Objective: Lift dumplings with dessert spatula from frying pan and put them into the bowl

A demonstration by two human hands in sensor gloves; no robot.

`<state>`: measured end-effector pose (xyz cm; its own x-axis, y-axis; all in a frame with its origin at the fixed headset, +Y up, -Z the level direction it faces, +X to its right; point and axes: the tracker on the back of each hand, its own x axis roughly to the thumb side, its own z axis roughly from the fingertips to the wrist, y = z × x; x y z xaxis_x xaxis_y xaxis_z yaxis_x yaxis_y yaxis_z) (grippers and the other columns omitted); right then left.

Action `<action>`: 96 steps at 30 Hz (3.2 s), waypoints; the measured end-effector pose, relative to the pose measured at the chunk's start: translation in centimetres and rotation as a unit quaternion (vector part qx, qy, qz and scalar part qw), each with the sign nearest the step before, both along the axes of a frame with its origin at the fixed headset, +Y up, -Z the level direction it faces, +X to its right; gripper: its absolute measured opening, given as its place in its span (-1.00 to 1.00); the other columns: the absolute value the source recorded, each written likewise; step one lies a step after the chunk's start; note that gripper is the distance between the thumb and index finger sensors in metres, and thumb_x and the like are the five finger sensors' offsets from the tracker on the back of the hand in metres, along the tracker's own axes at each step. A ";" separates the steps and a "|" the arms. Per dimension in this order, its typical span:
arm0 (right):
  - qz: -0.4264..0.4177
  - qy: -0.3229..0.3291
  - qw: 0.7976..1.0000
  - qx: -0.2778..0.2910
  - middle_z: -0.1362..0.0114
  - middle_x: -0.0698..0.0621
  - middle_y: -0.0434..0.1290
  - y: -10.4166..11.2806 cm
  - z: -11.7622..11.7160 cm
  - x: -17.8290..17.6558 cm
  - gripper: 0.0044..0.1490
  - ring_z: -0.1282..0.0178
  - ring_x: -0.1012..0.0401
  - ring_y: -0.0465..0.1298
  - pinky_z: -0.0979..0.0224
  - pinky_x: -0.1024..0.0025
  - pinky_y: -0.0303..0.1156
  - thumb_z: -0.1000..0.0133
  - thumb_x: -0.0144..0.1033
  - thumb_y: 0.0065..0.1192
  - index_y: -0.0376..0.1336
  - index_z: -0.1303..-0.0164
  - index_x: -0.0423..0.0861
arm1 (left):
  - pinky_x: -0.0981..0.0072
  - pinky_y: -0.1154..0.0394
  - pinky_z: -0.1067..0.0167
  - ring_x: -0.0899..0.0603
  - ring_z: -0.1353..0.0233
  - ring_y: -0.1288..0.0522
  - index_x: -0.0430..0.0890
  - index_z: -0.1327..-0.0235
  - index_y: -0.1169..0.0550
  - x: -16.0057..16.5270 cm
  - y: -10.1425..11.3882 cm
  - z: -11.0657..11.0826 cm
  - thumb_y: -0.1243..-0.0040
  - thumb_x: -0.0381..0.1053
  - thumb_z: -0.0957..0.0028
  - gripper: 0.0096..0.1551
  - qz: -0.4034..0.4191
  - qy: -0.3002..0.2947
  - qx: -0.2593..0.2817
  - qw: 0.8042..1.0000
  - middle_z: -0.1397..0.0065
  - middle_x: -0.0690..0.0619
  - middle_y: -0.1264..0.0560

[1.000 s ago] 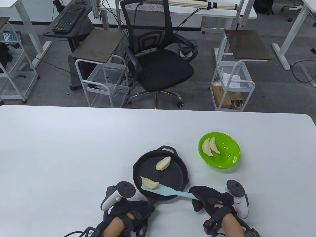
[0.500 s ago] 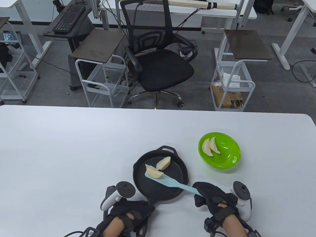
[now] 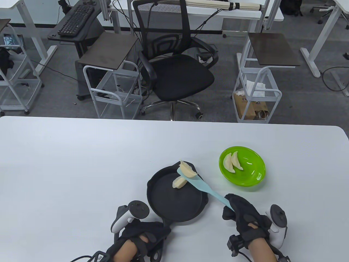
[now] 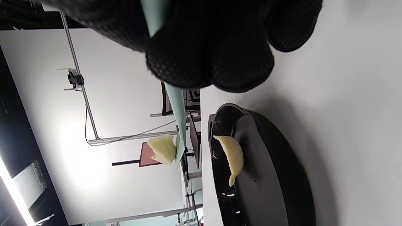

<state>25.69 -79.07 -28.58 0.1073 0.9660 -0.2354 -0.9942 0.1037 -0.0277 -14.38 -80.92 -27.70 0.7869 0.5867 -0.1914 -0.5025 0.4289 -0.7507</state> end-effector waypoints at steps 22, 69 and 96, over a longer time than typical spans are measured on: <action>-0.037 -0.166 0.985 -0.007 -0.15 -0.03 0.54 -0.2 1.4 3.1 -0.40 -0.12 -0.06 0.53 -0.54 -0.21 0.20 -0.31 -0.10 0.08 0.16 -0.45 -0.17 | 0.15 -0.59 0.15 0.00 0.22 -0.73 0.18 -0.37 -0.49 0.0 0.0 0.0 -0.06 0.55 -0.09 -0.30 0.000 0.002 0.001 1.000 0.10 0.23 -0.78; 0.099 -0.267 0.958 -0.013 -0.50 -0.16 0.27 0.8 2.4 5.1 -0.31 -0.46 -0.22 0.29 -0.59 -0.28 0.05 -0.30 -0.11 0.14 0.02 -0.59 -0.04 | 0.16 -0.59 0.15 0.01 0.23 -0.73 0.18 -0.37 -0.49 -0.1 -0.1 0.1 -0.05 0.55 -0.09 -0.29 0.000 0.002 0.004 1.000 0.10 0.24 -0.78; 0.086 -0.223 0.960 0.147 -0.46 -0.18 0.39 2.8 2.3 3.0 -0.33 -0.38 -0.19 0.43 -0.56 -0.26 0.17 -0.28 -0.09 0.12 0.09 -0.57 -0.06 | 0.16 -0.59 0.15 0.00 0.22 -0.73 0.18 -0.37 -0.49 -0.1 -0.1 0.1 -0.05 0.55 -0.09 -0.29 0.001 0.001 0.002 1.000 0.10 0.23 -0.78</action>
